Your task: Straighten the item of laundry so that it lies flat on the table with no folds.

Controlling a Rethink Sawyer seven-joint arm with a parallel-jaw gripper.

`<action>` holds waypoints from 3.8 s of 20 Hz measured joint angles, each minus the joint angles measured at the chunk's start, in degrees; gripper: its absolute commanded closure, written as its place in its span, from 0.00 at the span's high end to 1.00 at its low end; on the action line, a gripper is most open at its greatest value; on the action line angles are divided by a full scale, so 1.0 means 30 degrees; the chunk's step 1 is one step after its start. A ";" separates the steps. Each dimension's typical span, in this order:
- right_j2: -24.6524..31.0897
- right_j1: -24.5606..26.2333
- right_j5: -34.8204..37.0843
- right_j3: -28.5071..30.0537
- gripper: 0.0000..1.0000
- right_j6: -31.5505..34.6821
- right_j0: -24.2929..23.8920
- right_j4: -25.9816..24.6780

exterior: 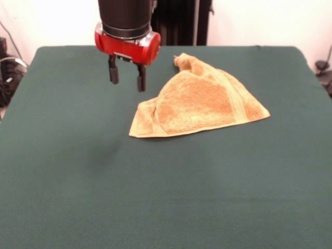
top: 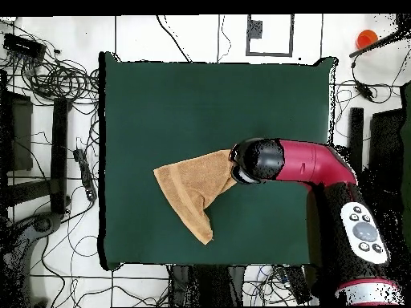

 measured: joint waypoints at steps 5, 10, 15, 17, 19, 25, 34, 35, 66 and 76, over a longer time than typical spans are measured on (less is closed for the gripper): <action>0.0003 0.0061 0.0000 -0.0382 1.00 0.0000 0.0350 -0.0020; 0.0000 0.0328 0.0000 -0.0692 1.00 0.0000 0.0582 -0.0028; 0.0003 0.0554 0.0000 -0.0886 1.00 0.0000 0.0903 -0.0032; 0.0003 0.0715 0.0000 -0.1041 1.00 0.0000 0.1023 -0.0028; 0.0006 0.0882 0.0000 -0.1165 1.00 0.0000 0.1086 -0.0032; 0.0003 0.1222 0.0000 -0.1439 1.00 0.0000 0.1271 -0.0039; 0.0011 0.1329 0.0004 -0.1830 1.00 0.0000 0.1610 -0.0049; 0.0011 0.1328 0.0004 -0.1866 1.00 0.0000 0.1634 -0.0051; 0.0006 0.1316 0.0387 -0.3974 1.00 0.0000 0.3125 0.0265; -0.0392 0.1350 0.0434 -0.4193 1.00 0.0000 0.4403 0.1572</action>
